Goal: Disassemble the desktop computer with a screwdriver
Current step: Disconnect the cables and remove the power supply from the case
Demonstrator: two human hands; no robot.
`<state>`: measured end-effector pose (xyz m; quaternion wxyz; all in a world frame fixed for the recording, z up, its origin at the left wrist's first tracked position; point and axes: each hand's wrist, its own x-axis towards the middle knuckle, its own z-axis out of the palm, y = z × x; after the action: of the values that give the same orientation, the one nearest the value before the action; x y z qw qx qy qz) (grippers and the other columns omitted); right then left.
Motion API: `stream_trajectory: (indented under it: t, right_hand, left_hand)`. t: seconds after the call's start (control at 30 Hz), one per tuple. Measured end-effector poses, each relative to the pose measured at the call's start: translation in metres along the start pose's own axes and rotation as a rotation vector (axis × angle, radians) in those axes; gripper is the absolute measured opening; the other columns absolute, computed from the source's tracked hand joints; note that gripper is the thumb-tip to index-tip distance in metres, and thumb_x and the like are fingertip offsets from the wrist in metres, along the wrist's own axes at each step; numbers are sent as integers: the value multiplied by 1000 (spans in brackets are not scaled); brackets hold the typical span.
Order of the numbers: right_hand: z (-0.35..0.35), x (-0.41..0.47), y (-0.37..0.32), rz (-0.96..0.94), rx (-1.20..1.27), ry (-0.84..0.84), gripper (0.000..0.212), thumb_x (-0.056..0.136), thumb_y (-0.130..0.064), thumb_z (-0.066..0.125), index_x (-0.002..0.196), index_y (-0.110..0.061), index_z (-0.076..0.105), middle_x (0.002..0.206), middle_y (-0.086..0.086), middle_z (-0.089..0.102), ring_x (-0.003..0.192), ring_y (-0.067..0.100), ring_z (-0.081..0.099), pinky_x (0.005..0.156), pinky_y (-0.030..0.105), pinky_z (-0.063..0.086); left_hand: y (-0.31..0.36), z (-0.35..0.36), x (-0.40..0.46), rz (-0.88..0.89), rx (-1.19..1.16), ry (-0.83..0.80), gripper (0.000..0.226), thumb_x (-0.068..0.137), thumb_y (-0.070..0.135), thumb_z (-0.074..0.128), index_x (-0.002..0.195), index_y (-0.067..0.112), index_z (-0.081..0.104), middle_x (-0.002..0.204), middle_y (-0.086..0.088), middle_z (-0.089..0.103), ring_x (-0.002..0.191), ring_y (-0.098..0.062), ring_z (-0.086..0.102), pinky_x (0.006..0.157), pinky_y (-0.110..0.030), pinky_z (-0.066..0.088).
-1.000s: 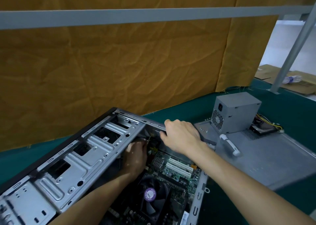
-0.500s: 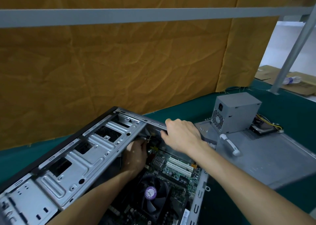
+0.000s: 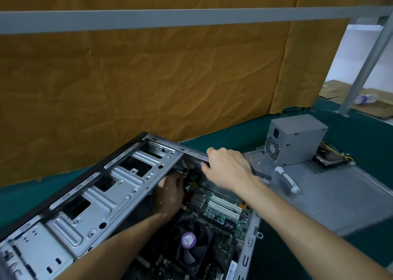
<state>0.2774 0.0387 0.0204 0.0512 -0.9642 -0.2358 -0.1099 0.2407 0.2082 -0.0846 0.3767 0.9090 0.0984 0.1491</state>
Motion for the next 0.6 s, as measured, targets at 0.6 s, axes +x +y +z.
stream_trajectory:
  t: [0.6]
  right_hand:
    - [0,-1,-1,4,-8,3,31,102,-43,47,90,-14,48,84,9,68,64,30,51,60,36,39]
  left_hand:
    - [2,-1,0,10,-40,23,20,101,14,55,90,13,72,82,-5,69,77,-20,61,69,-30,40]
